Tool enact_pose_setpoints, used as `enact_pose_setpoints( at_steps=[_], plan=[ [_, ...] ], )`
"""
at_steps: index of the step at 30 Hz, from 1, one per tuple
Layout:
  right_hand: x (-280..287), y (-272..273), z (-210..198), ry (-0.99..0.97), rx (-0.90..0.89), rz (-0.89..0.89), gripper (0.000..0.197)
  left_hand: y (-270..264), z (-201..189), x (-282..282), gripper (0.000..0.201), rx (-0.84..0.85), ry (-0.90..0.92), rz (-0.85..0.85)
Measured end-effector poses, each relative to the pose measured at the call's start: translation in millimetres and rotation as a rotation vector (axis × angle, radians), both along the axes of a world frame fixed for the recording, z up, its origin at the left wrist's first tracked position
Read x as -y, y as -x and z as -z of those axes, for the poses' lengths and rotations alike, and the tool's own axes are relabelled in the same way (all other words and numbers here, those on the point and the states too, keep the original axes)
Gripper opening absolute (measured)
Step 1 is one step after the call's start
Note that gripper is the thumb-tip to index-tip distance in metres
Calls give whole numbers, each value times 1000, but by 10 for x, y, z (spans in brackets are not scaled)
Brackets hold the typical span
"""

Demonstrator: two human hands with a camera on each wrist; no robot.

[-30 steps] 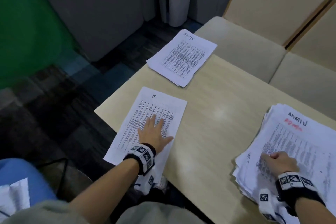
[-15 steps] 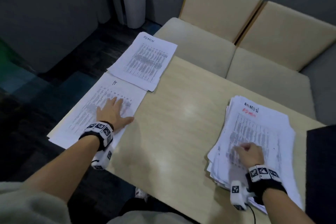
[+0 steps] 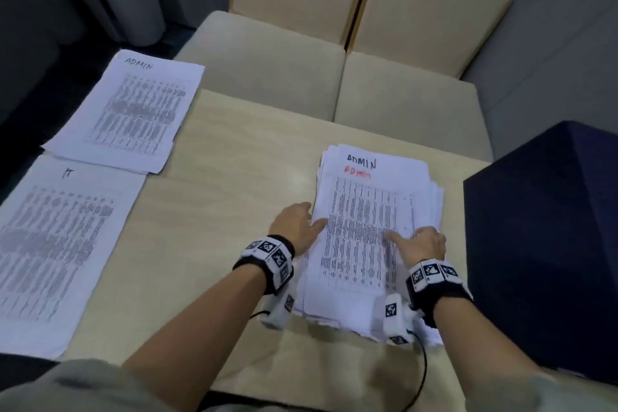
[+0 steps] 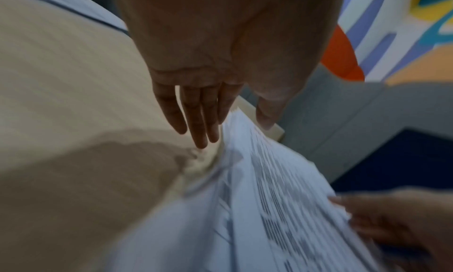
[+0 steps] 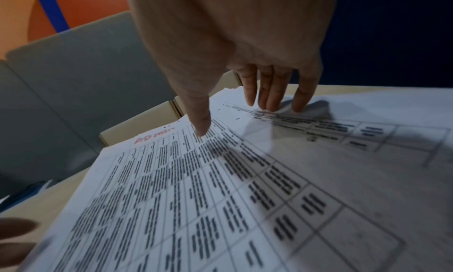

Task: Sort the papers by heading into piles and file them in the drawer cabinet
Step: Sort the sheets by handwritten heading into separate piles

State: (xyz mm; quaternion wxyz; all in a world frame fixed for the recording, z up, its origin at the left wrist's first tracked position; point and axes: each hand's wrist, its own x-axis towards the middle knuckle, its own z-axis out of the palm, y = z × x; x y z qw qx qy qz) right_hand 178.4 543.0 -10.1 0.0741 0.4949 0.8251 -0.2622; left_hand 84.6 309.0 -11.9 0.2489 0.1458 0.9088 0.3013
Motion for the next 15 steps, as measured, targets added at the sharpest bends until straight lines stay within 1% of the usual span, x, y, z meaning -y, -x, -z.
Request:
enact_pose_setpoints(
  at_steps=[2, 4, 7, 9, 11, 13, 15],
  plan=[
    [-77, 49, 21, 56, -6, -3, 76, -44, 41, -238, 43, -81, 135, -6],
    [-151, 96, 60, 109, -27, -26, 76, -67, 71, -373, 41, -158, 216, -80],
    [-251, 138, 126, 149, -66, -33, 65, -75, 51, -479, 38, -258, 277, -146],
    [-288, 132, 153, 147, -51, -46, 61, -92, 11, -520, 34, -279, 286, -171],
    [-310, 130, 175, 174, -48, -67, 57, -103, -47, -561, 27, -282, 255, -204],
    [-324, 132, 174, 214, -87, -94, 40, -85, -103, -600, 17, -285, 215, -251],
    [-347, 126, 162, 233, -149, -132, 34, -57, -123, -612, 12, -281, 197, -274]
  ],
)
